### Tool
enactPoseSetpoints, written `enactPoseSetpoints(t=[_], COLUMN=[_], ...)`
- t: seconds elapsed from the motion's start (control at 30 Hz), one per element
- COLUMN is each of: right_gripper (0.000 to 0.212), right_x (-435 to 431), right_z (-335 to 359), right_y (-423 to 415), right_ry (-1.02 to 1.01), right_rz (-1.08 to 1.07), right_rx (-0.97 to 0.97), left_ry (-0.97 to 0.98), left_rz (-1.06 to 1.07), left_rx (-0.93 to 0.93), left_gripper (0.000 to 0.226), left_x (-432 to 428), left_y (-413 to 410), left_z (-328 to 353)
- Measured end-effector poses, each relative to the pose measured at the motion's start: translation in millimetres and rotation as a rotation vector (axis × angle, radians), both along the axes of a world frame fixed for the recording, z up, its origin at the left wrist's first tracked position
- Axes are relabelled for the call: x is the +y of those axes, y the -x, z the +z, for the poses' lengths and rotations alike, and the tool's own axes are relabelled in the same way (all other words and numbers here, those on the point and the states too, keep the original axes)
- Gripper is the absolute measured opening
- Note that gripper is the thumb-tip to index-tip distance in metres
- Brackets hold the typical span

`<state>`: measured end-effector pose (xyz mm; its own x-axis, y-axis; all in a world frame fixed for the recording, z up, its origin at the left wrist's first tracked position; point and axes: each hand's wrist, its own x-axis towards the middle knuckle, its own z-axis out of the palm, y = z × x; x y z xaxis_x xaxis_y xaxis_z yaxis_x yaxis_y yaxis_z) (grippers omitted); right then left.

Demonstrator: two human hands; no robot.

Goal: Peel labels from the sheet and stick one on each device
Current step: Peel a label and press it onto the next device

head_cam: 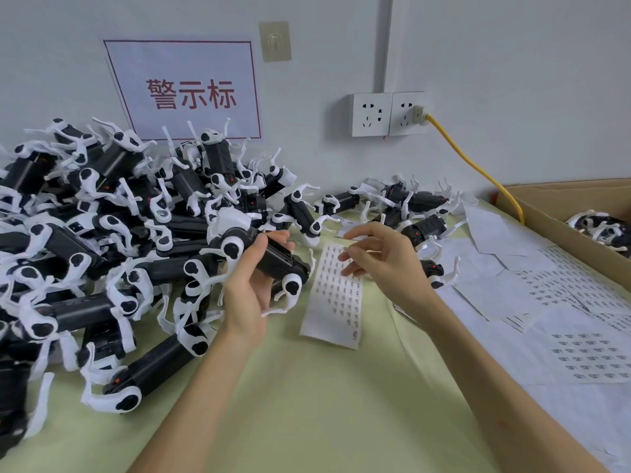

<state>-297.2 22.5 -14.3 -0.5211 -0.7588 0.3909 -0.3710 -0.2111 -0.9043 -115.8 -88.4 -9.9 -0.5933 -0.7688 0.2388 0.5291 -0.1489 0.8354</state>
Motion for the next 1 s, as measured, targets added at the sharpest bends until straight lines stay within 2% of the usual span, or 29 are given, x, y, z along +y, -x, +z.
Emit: enactPoseSetpoints(t=[0.13,0.27,0.43,0.6,0.73,0.87,0.97,1.0], right_gripper=[0.044,0.057,0.045,0.036,0.033,0.026,0.015,0.017], right_x=[-0.9,-1.6,-1.2,-1.2,-1.9,-2.5,-3.0,-3.3], right_z=[-1.0,-0.9,0.3,0.1,-0.3,0.5,1.6,1.7], right_y=[-2.4,-3.2,-6.9,-6.0,-5.0,-6.7,-11.3,-13.1], right_ry=[-0.009,-0.013,-0.019,-0.037,-0.027,-0.010,-0.118,-0.160], right_rz=[0.062,0.102,0.102,0.061,0.026,-0.001,0.024,0.062], right_rx=[0.064,0.077,0.102,0.129,0.077,-0.086,-0.259,-0.312], left_ry=[-0.036,0.010,0.105,0.142,0.165,0.182,0.185,0.177], left_rz=[-0.166,-0.232,-0.265,-0.272,-0.297,-0.276,-0.269,-0.265], left_rx=[0.016,-0.118,-0.219,-0.229,-0.243,-0.263,-0.244,-0.233], left_gripper=[0.033,0.039,0.032,0.035,0.036,0.040,0.046,0.046], left_x=[-0.5,5.1,15.4,18.0,19.2,18.4,19.8,20.9], left_y=[-2.3,-0.5,0.7,1.4,4.0,6.1,5.8,4.9], left_z=[4.0,3.4,4.5,1.8,-1.7,-4.1,-4.1,-3.4])
